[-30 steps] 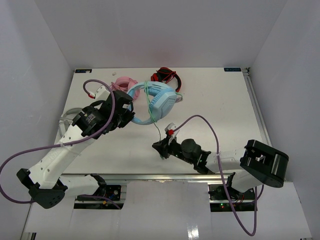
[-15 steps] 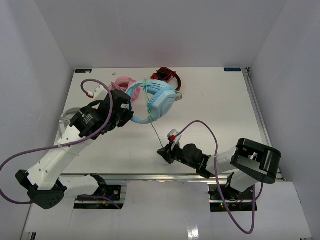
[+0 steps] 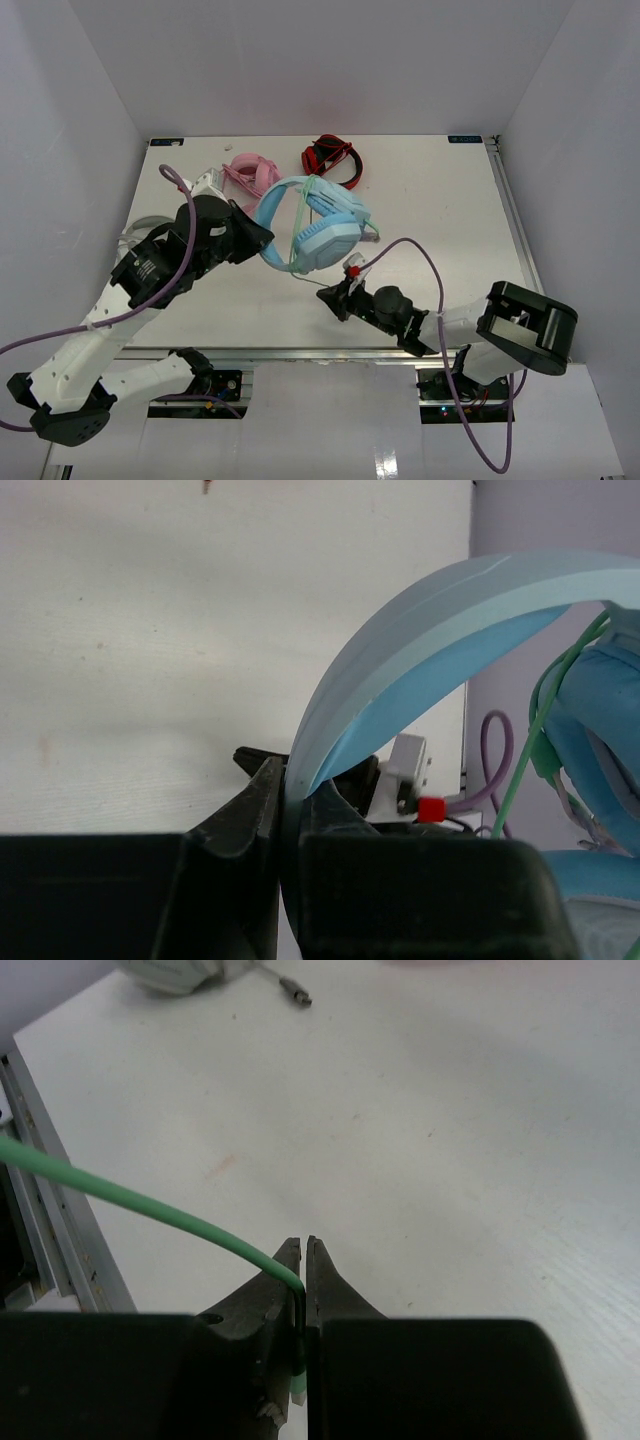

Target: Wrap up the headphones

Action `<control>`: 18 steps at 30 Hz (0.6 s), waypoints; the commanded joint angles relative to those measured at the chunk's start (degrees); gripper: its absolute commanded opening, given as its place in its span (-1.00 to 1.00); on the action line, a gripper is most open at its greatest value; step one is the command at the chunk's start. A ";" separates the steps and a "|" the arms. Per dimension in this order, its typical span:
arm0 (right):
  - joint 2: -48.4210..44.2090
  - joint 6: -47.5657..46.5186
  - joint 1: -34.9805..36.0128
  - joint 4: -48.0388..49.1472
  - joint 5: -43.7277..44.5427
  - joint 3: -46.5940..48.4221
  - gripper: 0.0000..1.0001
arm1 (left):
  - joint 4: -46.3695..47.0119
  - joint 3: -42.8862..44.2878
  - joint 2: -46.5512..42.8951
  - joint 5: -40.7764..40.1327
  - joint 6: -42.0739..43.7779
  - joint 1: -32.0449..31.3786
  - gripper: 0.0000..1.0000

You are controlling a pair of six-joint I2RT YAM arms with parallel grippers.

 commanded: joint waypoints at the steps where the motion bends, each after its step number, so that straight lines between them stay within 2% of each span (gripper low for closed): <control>1: -6.18 -1.93 -2.89 -0.48 3.92 -1.52 -0.85 | 13.15 0.12 -5.56 11.57 14.72 0.02 -1.00; 2: -8.84 -1.84 -3.84 -0.84 2.64 -1.86 -0.85 | 12.81 0.38 -6.33 13.46 16.72 0.02 -1.00; 6: -15.04 -2.92 -9.54 -12.63 -0.78 1.50 -0.85 | 9.28 3.63 -4.36 22.64 30.38 0.11 -1.00; 8: -18.00 -3.87 -12.77 -18.90 -6.16 5.59 -0.85 | 7.65 2.89 -3.56 25.77 35.79 0.09 -1.00; 13: -25.33 -7.75 -15.72 -40.93 -14.60 16.60 -0.85 | 10.05 -8.52 -5.87 27.50 45.70 0.03 -1.00; 16: -27.28 -10.12 -17.51 -50.50 -14.86 22.49 -0.85 | 11.90 -14.65 -5.30 24.69 51.35 0.03 -1.00; 18: -27.40 -10.41 -18.30 -55.89 -13.00 27.05 -0.85 | 12.33 -15.36 -3.47 19.20 54.37 0.10 -1.00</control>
